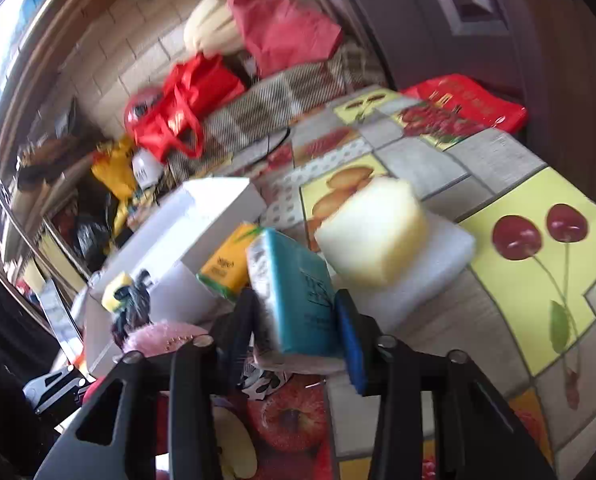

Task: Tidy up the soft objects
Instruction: 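Grasp the red plush ball with the left tool while the right tool grasps the teal tissue pack, then carry the red plush ball and teal tissue pack over the white tray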

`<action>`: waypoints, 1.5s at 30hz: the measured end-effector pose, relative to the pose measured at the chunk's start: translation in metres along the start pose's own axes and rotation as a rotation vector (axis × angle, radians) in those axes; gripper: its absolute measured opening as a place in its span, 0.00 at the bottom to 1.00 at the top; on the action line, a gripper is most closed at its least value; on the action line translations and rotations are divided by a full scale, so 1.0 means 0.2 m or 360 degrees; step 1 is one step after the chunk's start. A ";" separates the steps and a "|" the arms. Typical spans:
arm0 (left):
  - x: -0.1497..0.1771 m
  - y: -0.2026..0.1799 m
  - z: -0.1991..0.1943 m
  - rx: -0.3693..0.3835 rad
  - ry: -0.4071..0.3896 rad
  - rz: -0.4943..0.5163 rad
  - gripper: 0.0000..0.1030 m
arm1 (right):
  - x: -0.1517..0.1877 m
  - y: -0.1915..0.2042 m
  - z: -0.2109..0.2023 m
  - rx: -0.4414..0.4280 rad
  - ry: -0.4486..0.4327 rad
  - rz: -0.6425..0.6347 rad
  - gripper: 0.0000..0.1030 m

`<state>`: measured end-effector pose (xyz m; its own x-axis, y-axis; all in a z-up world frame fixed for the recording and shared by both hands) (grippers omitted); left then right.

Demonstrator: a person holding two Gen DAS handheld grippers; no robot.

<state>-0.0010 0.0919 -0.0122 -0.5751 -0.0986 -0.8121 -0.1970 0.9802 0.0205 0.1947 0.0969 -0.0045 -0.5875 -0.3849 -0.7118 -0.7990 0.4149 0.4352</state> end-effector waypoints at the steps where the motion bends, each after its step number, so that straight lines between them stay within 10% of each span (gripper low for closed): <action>1: -0.01 0.00 -0.02 -0.0007 -0.0033 0.0001 0.42 | -0.01 0.00 -0.02 0.0002 -0.0031 0.0002 0.34; 11: -0.04 0.10 -0.15 -0.0103 -0.0214 -0.0097 0.42 | -0.01 0.04 -0.30 -0.0130 -0.0313 0.0100 0.34; 45: -0.06 0.19 -0.24 -0.0220 -0.0339 -0.0176 0.42 | 0.06 0.41 -0.33 -0.0057 -0.0471 -0.0296 0.34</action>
<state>-0.0399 0.1212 0.0268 -0.3671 -0.1510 -0.9178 -0.3639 0.9314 -0.0076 0.1141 0.0716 0.0589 -0.3731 -0.1936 -0.9073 -0.8961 0.3287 0.2983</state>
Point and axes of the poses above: each gripper's, at about its wrist camera, not at the fingertips, and z roughly the way its jaws point, y to its left, x to its underside, the point moved 10 cm from there along z, roughly the way its jaws point, and after that the axes turned 3 degrees about y, right-handed, at the moved point
